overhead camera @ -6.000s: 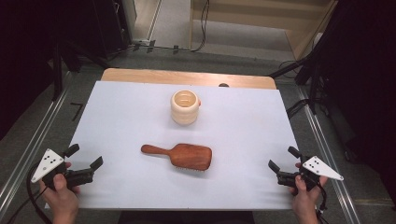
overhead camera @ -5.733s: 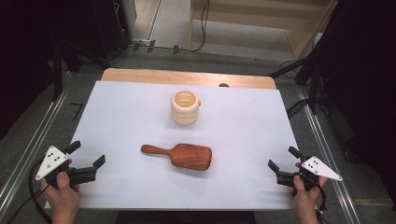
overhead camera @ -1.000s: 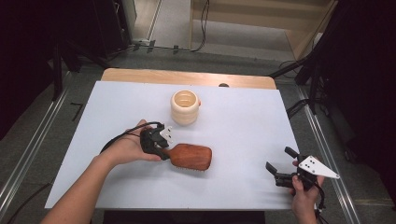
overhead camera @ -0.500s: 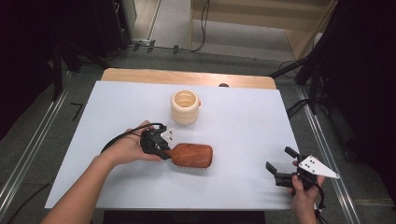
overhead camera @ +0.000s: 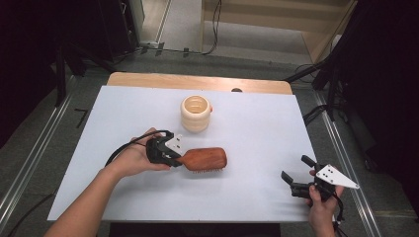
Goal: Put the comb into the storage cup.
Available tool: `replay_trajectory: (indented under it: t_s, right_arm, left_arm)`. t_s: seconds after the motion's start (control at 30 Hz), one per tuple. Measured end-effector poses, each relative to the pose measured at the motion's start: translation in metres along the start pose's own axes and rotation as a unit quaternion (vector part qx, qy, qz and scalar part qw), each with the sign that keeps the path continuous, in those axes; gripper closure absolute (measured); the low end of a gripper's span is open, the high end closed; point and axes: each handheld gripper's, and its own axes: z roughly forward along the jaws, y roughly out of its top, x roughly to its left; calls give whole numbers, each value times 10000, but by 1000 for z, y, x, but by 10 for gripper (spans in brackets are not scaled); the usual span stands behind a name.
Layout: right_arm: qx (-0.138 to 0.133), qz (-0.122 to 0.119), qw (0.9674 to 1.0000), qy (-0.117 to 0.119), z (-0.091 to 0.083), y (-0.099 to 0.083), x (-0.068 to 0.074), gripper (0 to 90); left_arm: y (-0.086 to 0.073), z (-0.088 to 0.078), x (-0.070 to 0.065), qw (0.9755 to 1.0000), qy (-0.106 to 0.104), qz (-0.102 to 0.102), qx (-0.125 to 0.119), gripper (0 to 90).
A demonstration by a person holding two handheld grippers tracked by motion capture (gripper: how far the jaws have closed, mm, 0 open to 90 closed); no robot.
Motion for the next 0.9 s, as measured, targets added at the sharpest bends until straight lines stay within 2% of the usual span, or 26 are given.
replay_trajectory:
  t_s: [0.2,0.4,0.47,0.5,0.57,0.6,0.63,0.67,0.7,0.73,0.77,0.8,0.83,0.87,0.9]
  right_arm:
    - [6,-2,10000,-14,0,0,0,0]
    - [19,2,10000,-24,1,0,0,0]
    - [7,184,9998,55,0,1,-4,0]
    - [7,184,9998,55,0,1,-4,0]
    - [-11,358,9993,93,-2,2,-8,0]
    - [-8,392,9992,90,-2,2,-8,0]
    - [-8,392,9992,90,-2,2,-8,0]
    - [39,358,9993,28,-3,4,-8,0]
    - [39,358,9993,28,-3,4,-8,0]
    - [75,323,9994,2,-2,6,-8,0]
    - [135,254,9996,-35,-2,11,-6,0]
    - [135,254,9996,-35,-2,11,-6,0]
    - [138,147,9998,-71,-2,17,-3,0]
    - [138,147,9998,-71,-2,17,-3,0]
    - [151,126,9997,-109,-2,20,-2,0]
  left_arm:
    - [-4,-2,-1,9997,132,-187,-94,725]
    - [-11,-3,-4,9982,207,-422,-381,724]
    - [-15,-7,-6,9963,276,-573,-581,723]
    - [-15,-7,-6,9963,276,-573,-581,724]
    - [-18,-11,-7,9938,354,-710,-776,724]
    - [-18,-11,-7,9938,354,-710,-776,723]
    - [-19,-12,-8,9927,402,-747,-857,723]
    - [-21,-15,-9,9906,463,-824,-989,723]
    - [-21,-15,-9,9906,463,-824,-989,723]
    - [-22,-16,-9,9894,515,-859,-1049,723]
    - [-24,-18,-12,9868,577,-944,-1184,723]
    - [-24,-18,-12,9868,577,-944,-1184,723]
    - [-24,-20,-15,9841,690,-979,-1311,723]
    - [-24,-20,-15,9841,690,-979,-1311,723]
    - [-24,-21,-17,9832,778,-980,-1330,723]
